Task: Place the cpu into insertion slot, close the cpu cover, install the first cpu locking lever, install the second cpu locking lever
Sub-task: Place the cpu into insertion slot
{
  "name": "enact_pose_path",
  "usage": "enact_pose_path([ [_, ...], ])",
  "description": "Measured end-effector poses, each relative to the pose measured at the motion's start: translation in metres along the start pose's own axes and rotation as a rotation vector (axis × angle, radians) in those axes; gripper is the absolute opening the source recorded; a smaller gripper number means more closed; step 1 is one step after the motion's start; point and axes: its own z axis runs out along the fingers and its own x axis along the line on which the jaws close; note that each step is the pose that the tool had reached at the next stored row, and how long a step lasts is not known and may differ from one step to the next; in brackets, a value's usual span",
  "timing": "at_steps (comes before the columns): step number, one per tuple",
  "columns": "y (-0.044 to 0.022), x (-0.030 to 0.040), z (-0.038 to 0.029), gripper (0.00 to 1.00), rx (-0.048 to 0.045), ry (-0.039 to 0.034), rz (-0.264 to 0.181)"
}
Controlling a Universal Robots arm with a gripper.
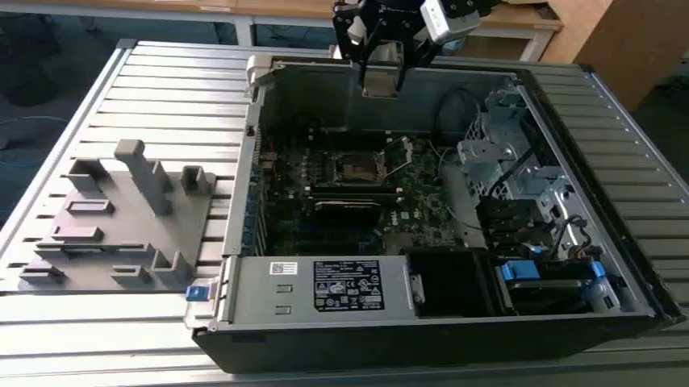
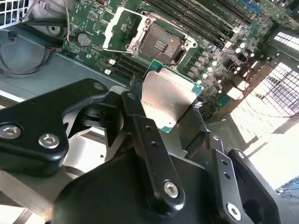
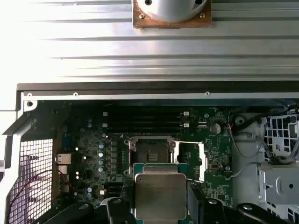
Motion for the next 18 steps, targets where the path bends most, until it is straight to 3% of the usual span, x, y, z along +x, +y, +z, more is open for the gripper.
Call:
enact_pose_path([
  [11, 0.0000, 0.0000, 0.0002, 0.54, -0.0001, -0.0001, 0.000],
  [18, -0.0004, -0.0001, 0.0045, 0.54, 0.0001, 0.0001, 0.000],
])
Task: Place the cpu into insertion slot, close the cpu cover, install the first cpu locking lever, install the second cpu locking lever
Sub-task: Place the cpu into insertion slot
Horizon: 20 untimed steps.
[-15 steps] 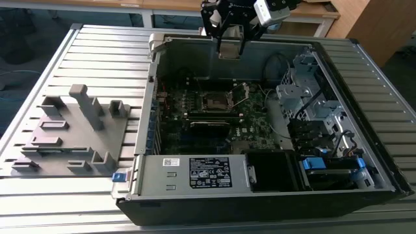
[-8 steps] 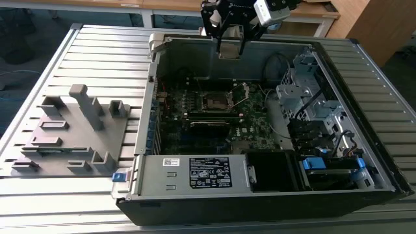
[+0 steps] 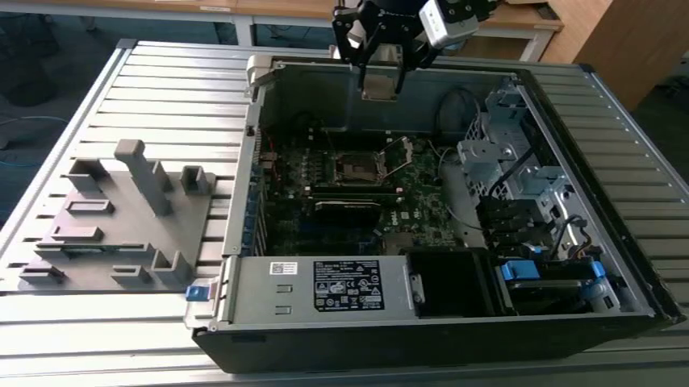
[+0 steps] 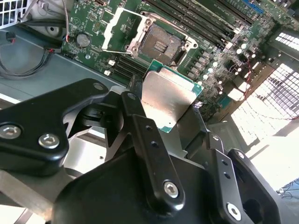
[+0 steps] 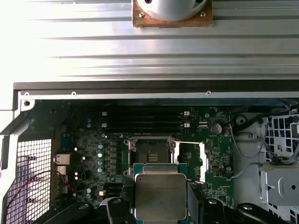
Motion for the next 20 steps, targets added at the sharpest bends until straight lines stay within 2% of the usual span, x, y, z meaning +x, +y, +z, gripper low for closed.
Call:
enact_pose_path([
  [11, -0.0001, 0.0000, 0.0005, 0.54, -0.0004, -0.0001, 0.000],
  [20, -0.0006, -0.0001, 0.0065, 0.54, -0.0001, 0.0001, 0.000],
])
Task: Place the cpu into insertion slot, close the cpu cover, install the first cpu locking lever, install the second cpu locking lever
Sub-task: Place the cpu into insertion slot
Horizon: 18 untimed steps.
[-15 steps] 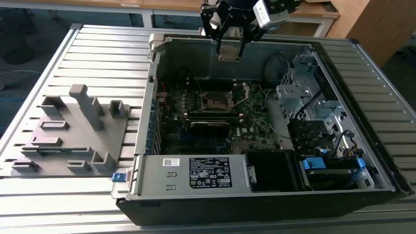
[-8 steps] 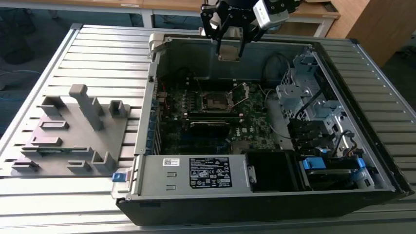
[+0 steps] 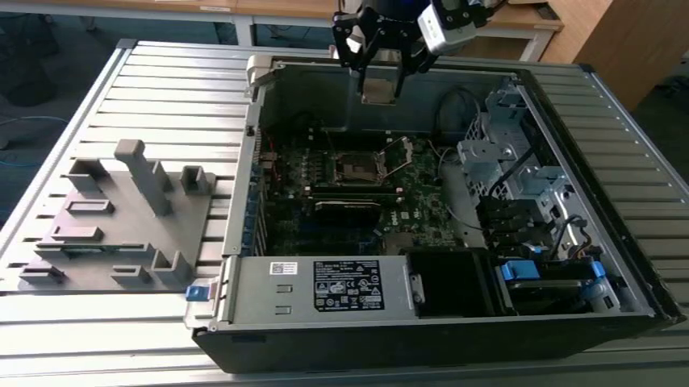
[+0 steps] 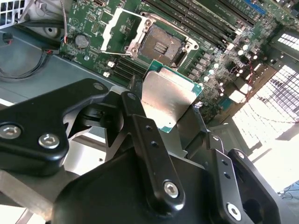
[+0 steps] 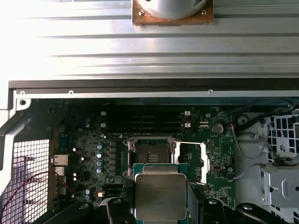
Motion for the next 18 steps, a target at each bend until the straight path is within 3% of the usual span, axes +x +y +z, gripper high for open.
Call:
enact_pose_path([
  [18, -0.0006, -0.0001, 0.0063, 0.54, -0.0003, -0.0001, 0.000],
])
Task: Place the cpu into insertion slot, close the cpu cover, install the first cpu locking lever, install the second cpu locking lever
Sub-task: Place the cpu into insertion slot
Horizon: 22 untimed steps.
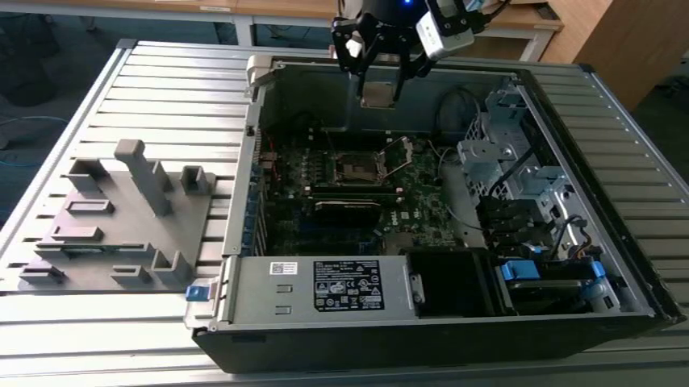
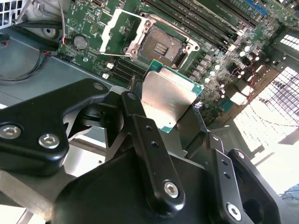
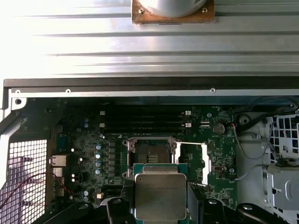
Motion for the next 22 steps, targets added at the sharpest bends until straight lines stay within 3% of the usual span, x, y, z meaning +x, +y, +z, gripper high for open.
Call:
enact_pose_path([
  [22, -0.0006, -0.0002, 0.0071, 0.54, -0.0003, -0.0002, 0.000],
])
